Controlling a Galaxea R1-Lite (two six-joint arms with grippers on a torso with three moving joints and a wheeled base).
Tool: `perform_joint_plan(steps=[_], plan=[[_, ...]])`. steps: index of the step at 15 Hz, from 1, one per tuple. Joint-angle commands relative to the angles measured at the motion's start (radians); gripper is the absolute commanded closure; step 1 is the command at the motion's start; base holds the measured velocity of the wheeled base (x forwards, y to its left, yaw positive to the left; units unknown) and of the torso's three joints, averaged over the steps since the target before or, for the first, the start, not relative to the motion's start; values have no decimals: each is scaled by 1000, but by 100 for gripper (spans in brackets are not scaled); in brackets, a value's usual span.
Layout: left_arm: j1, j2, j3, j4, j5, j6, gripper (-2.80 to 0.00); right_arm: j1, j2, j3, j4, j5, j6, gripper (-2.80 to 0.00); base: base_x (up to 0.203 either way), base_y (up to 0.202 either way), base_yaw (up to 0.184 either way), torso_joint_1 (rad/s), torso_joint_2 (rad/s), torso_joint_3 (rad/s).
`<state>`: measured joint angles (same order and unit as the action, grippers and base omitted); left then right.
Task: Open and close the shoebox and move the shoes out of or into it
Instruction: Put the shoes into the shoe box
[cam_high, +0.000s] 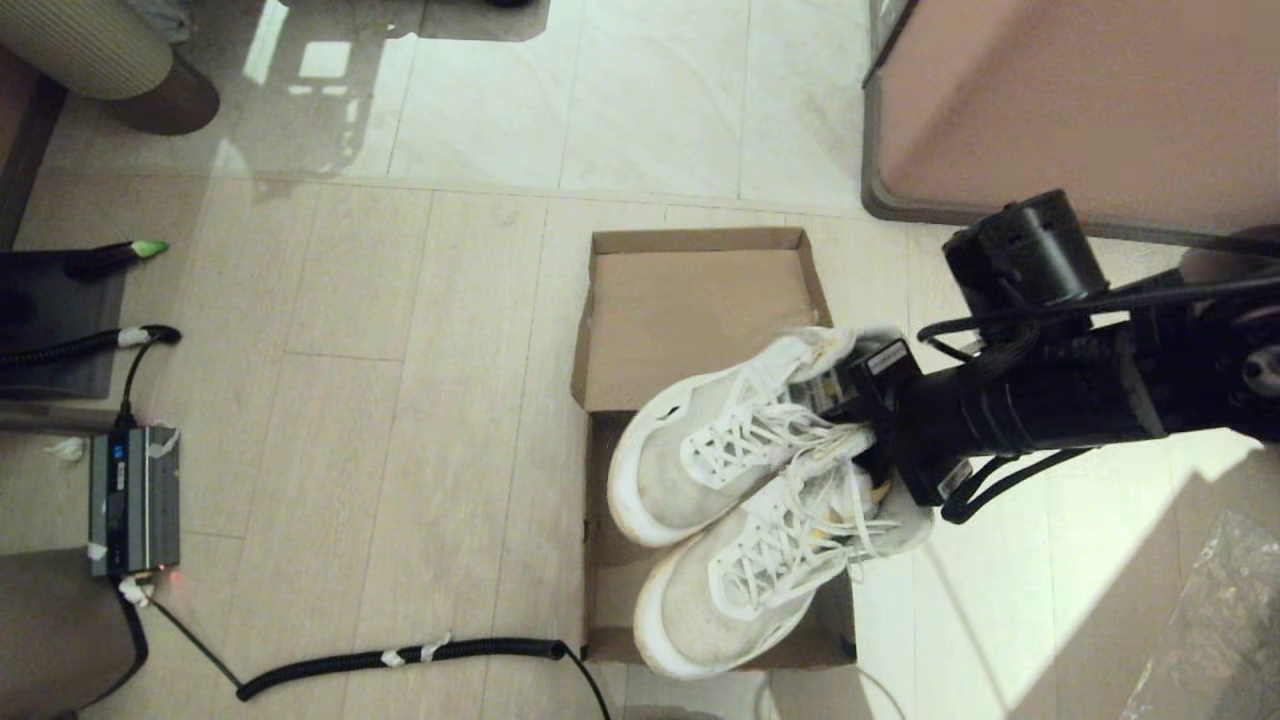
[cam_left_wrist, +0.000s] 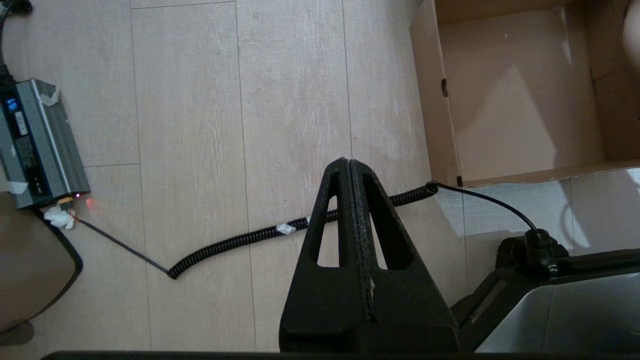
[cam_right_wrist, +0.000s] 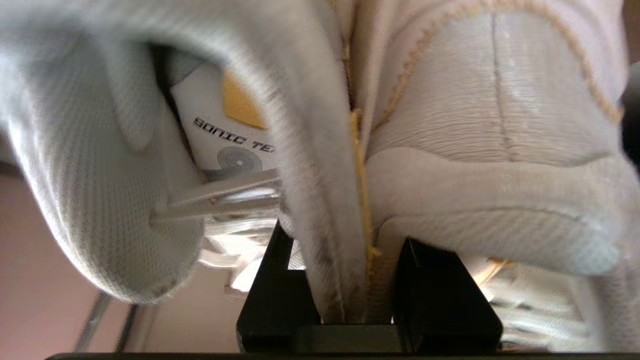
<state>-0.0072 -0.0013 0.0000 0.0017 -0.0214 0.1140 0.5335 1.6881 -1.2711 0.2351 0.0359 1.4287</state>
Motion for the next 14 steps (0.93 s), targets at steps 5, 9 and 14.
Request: perform_joint_plan(steps=[5,9,14], plan=[[0,0,0,0,-2,0,0,31,123,178,-172,-39,12,0,0,0,0,0,0,0],[0,0,0,0,0,-1,0,30,261,172,-243,-85,12,0,0,0,0,0,0,0],[0,0,0,0,0,-1,0,12,385,104,-351,-108,16,0,0,0,0,0,0,0]])
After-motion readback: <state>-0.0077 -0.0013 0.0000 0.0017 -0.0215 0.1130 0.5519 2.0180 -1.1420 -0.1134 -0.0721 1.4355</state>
